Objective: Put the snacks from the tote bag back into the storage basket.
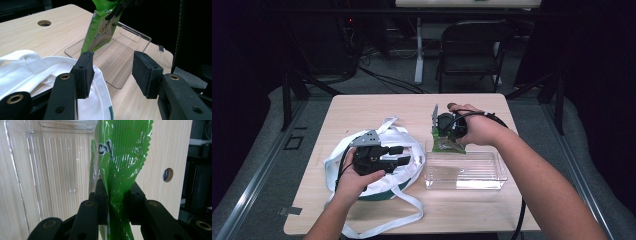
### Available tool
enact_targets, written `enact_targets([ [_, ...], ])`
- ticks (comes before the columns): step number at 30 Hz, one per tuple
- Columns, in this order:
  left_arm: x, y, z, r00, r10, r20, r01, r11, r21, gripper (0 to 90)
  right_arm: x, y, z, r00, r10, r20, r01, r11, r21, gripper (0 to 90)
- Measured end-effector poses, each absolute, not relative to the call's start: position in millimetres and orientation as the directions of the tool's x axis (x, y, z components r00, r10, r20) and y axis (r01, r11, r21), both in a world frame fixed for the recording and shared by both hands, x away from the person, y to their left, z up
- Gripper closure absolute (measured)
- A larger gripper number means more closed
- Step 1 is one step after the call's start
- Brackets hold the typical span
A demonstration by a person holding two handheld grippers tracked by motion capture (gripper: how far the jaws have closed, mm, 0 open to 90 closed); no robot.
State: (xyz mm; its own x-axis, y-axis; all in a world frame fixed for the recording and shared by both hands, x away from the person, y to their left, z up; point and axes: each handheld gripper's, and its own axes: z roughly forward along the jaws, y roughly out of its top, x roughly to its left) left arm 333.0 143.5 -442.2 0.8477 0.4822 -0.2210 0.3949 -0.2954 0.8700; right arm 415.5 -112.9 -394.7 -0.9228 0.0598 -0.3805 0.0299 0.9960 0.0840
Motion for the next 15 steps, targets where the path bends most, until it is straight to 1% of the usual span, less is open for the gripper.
enact_targets([
  [12,335,144,-444,0.844,0.487,-0.222,0.400,-0.298,0.867,51.6,421,-112,-413,-0.920,0.063,-0.387,0.029,0.995,0.094,74.2],
  [15,335,144,-445,0.844,0.487,-0.224,0.402,-0.298,0.866,51.7,423,-110,-417,-0.919,0.053,-0.390,0.023,0.996,0.082,74.2],
])
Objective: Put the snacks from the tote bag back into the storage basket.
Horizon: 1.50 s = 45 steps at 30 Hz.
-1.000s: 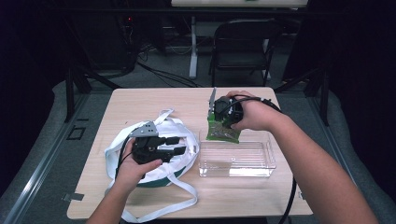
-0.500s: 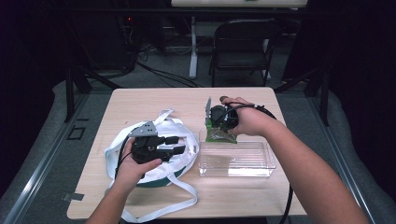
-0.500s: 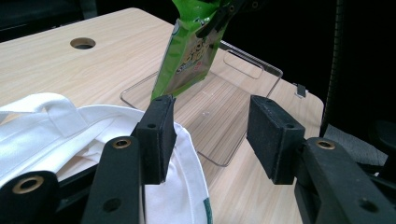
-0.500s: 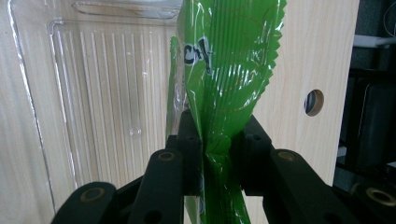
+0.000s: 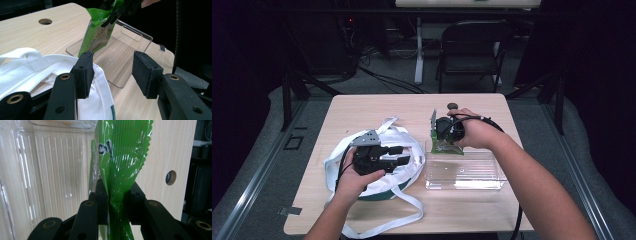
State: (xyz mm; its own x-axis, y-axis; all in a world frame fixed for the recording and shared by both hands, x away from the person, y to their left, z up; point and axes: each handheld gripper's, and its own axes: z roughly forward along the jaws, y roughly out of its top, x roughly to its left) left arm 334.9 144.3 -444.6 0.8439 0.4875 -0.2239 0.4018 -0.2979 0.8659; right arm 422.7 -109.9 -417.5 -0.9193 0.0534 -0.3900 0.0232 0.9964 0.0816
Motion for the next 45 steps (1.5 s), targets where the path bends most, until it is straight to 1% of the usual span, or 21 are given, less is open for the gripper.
enact_targets([
  [4,336,145,-445,0.844,0.488,-0.222,0.401,-0.300,0.866,51.7,425,-108,-419,-0.919,0.049,-0.392,0.020,0.997,0.076,74.2],
  [15,336,146,-446,0.840,0.494,-0.225,0.406,-0.297,0.865,51.7,430,-101,-430,-0.917,0.049,-0.395,0.010,0.995,0.102,74.1],
  [37,338,148,-448,0.835,0.499,-0.231,0.412,-0.290,0.864,51.7,434,-97,-446,-0.915,0.012,-0.404,-0.023,0.996,0.083,73.6],
  [45,339,149,-449,0.832,0.501,-0.237,0.418,-0.286,0.862,51.8,438,-96,-449,-0.913,0.025,-0.407,-0.010,0.996,0.084,71.5],
])
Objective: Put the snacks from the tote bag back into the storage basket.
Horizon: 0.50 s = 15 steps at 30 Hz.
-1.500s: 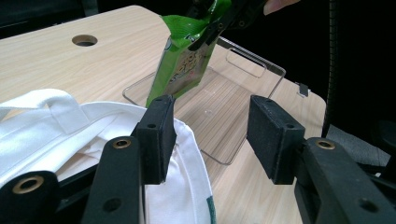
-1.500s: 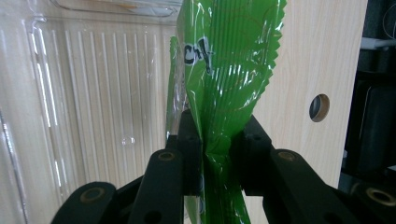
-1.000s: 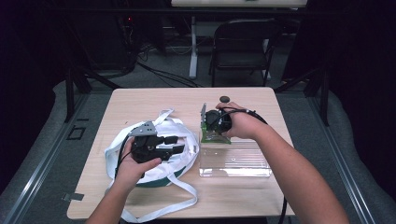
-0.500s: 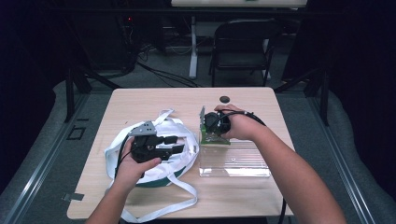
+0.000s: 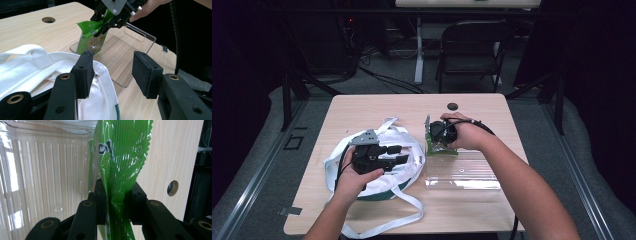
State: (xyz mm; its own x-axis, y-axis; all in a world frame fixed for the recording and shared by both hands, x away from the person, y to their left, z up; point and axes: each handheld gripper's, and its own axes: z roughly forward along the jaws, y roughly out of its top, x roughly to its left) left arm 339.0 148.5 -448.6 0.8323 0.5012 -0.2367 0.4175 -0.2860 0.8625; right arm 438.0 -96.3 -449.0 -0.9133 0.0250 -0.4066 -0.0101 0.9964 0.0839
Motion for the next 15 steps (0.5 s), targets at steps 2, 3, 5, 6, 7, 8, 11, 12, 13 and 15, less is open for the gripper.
enact_targets([
  [2,339.3,148.6,-448.9,0.832,0.502,-0.236,0.418,-0.287,0.862,51.8,439.0,-96.5,-448.5,-0.914,0.025,-0.405,-0.008,0.997,0.081,70.7],
  [3,339.4,148.8,-448.9,0.832,0.503,-0.236,0.418,-0.288,0.862,51.8,440.3,-97.7,-449.2,-0.913,0.039,-0.406,0.000,0.996,0.094,68.1],
  [5,339.8,149.2,-448.8,0.832,0.503,-0.234,0.418,-0.290,0.861,51.8,440.9,-98.2,-449.3,-0.912,0.043,-0.409,0.004,0.995,0.095,67.2],
  [6,339.8,149.2,-448.9,0.832,0.503,-0.235,0.417,-0.288,0.862,51.8,442.2,-99.2,-449.7,-0.909,0.042,-0.416,0.006,0.996,0.089,65.1],
  [7,339.9,149.4,-449.0,0.831,0.504,-0.234,0.418,-0.289,0.861,51.8,442.9,-99.4,-449.3,-0.908,0.036,-0.418,0.004,0.997,0.078,64.4],
  [8,339.9,149.4,-449.0,0.831,0.504,-0.234,0.418,-0.289,0.861,51.8,442.9,-99.4,-449.3,-0.908,0.036,-0.418,0.004,0.997,0.078,64.4],
  [11,339.8,149.4,-448.9,0.831,0.505,-0.234,0.418,-0.289,0.861,51.8,443.3,-100.7,-450.1,-0.901,0.051,-0.431,0.011,0.995,0.096,60.2],
  [12,339.6,149.4,-448.9,0.830,0.506,-0.236,0.420,-0.286,0.861,51.8,444.1,-100.9,-449.0,-0.898,0.053,-0.436,0.012,0.995,0.097,56.2],
  [13,339.6,149.4,-448.9,0.830,0.506,-0.236,0.420,-0.286,0.861,51.8,444.1,-101.1,-449.3,-0.896,0.066,-0.439,0.021,0.994,0.108,54.8],
  [15,339.5,149.7,-448.5,0.829,0.508,-0.235,0.420,-0.287,0.861,51.8,444.5,-101.1,-448.5,-0.893,0.084,-0.442,0.037,0.993,0.115,51.0],
])
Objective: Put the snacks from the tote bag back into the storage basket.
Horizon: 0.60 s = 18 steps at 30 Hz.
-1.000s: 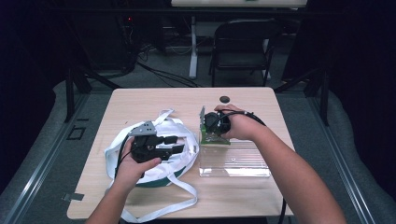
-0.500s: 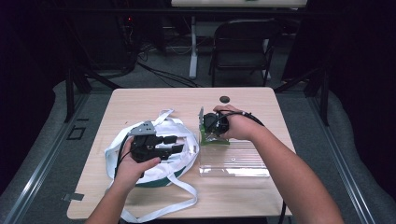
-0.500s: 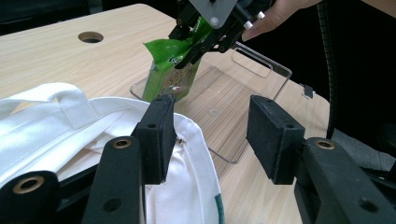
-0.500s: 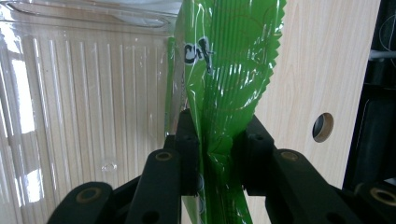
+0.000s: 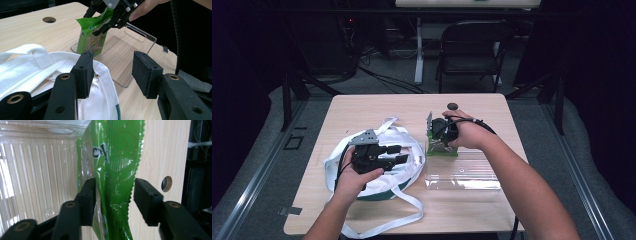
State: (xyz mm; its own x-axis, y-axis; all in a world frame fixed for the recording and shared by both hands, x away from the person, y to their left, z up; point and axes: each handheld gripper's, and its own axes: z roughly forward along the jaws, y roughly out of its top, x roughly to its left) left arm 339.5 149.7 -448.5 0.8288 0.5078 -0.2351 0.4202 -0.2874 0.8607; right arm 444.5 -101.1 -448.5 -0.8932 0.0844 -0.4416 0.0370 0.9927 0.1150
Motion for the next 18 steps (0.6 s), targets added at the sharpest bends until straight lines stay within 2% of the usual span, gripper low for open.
enact_targets([
  [4,339.8,150.2,-448.5,0.829,0.506,-0.236,0.419,-0.284,0.862,51.8,446.0,-101.6,-446.8,-0.883,0.092,-0.461,0.039,0.992,0.123,47.1],
  [18,339.8,150.9,-448.8,0.826,0.510,-0.239,0.421,-0.278,0.863,51.8,447.6,-106.1,-440.5,-0.879,0.114,-0.464,0.055,0.989,0.140,45.3],
])
